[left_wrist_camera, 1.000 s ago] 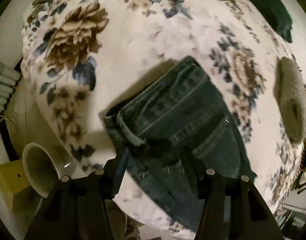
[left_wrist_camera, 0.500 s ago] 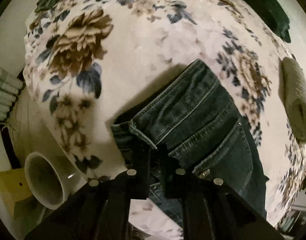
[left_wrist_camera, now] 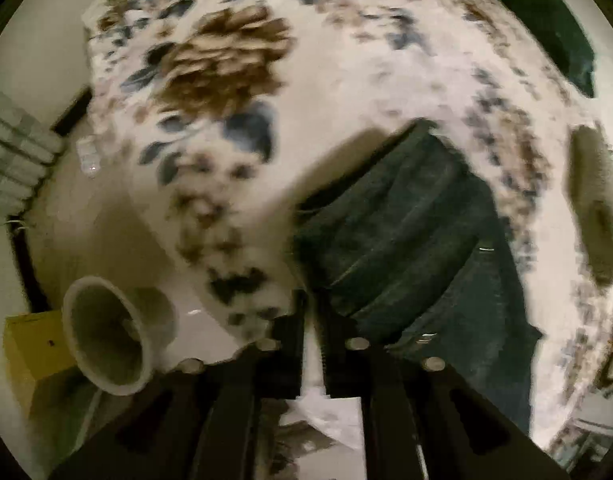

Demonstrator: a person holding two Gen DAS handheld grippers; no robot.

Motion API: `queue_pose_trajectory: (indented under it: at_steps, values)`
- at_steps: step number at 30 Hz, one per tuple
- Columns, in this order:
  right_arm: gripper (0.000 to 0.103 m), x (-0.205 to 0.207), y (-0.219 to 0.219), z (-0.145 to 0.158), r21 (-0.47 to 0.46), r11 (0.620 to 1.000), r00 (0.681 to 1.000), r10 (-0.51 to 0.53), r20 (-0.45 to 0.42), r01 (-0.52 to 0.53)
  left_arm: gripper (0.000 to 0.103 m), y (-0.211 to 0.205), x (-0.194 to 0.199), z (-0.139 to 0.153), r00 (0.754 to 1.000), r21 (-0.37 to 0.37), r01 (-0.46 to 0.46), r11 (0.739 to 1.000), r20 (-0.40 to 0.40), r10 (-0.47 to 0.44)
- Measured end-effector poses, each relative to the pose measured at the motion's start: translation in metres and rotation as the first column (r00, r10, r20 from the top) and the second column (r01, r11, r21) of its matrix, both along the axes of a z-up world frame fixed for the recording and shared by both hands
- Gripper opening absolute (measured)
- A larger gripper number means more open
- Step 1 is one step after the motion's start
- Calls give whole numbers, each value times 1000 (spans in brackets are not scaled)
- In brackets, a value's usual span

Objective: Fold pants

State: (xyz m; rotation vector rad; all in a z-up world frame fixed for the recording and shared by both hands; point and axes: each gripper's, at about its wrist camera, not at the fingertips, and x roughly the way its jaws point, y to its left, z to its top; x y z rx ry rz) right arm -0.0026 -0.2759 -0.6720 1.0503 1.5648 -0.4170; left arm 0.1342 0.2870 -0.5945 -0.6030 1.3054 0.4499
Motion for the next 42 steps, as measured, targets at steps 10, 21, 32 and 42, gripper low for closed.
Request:
queue_pose_trajectory:
  at_steps: [10, 21, 32, 42]
  values:
    - [60, 98, 69, 34, -24, 933, 928, 360, 98, -360, 24, -46, 27, 38, 973, 115, 228, 967, 15, -231]
    - [46, 255, 153, -23, 236, 934, 962, 248, 114, -269, 59, -85, 82, 14, 943, 115, 330, 937, 7, -333]
    - [0, 299, 115, 32, 85, 965, 940, 218, 262, -247, 59, -31, 61, -13, 982, 1, 186, 983, -34, -186]
    - [47, 258, 142, -3, 237, 888, 918, 371, 138, -394, 59, 18, 48, -37, 995, -232, -90, 969, 26, 98]
